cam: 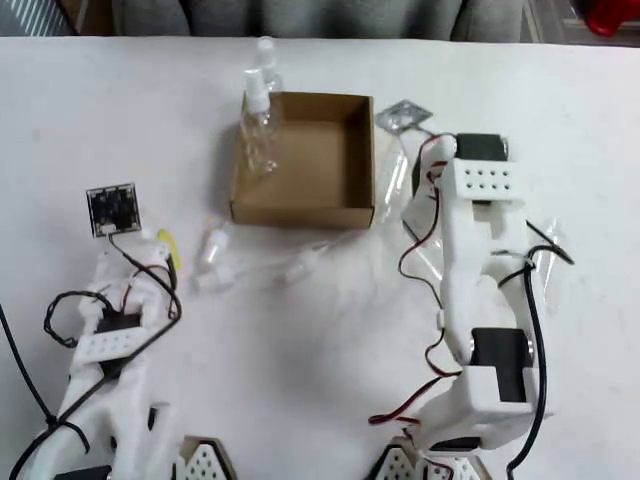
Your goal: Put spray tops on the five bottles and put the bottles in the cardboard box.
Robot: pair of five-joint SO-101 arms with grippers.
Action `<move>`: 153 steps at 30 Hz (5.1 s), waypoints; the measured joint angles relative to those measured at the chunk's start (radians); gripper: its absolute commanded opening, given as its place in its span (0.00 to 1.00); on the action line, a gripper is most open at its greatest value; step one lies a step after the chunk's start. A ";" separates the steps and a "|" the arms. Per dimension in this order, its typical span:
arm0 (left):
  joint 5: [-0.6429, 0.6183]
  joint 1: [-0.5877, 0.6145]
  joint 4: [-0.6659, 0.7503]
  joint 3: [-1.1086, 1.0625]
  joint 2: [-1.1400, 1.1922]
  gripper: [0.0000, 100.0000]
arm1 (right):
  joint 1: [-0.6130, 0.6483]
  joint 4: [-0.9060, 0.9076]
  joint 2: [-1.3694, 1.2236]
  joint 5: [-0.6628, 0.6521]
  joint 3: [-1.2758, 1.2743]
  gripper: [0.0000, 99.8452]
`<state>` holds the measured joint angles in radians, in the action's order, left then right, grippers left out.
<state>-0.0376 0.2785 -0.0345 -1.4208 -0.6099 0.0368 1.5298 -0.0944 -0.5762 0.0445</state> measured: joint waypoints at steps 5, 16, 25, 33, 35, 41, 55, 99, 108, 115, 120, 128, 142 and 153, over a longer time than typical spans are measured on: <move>0.000 0.000 0.000 0.000 0.000 0.12 | 0.002 -0.052 0.000 0.209 0.021 0.09; 0.000 0.000 0.000 0.000 0.000 0.12 | 0.072 -0.413 -0.126 0.505 0.071 0.08; 0.000 0.000 0.000 0.000 0.000 0.12 | 0.098 -0.405 -0.454 0.562 0.431 0.30; 0.000 0.000 0.000 0.000 0.000 0.12 | 0.095 -0.321 -0.723 0.612 0.773 0.33; 0.000 0.000 0.000 0.000 0.000 0.12 | 0.092 -0.321 -0.786 0.612 0.836 0.32; 0.000 0.000 0.000 0.000 0.000 0.12 | 0.074 -0.319 -0.918 0.612 0.957 0.17; 0.000 0.000 0.000 0.000 0.000 0.12 | 0.005 -0.247 -0.954 0.612 1.060 0.02; 0.000 0.000 0.000 0.000 0.000 0.12 | 0.575 0.169 0.578 0.256 -0.272 0.02; 0.000 0.000 0.000 0.000 0.000 0.12 | 0.778 -0.087 0.743 0.083 -0.715 0.02; 0.000 0.000 0.000 0.000 0.000 0.12 | 0.829 -0.402 0.746 -0.083 -1.011 0.13; 0.000 0.000 0.000 0.000 0.000 0.12 | 0.832 -0.437 0.746 -0.087 -1.026 0.28; 0.000 0.000 0.000 0.000 0.000 0.12 | 0.829 -0.264 0.758 -0.092 -0.937 0.28; 0.000 0.000 0.000 -0.009 0.000 0.12 | 0.425 0.094 0.761 -0.094 -0.657 0.02; 0.000 0.000 0.000 -0.011 0.000 0.12 | -0.201 0.078 0.761 -0.095 -0.704 0.02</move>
<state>-0.0376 0.2785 -0.0345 -1.4316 -0.6099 -0.1642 1.6080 0.6667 -0.6713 -0.6598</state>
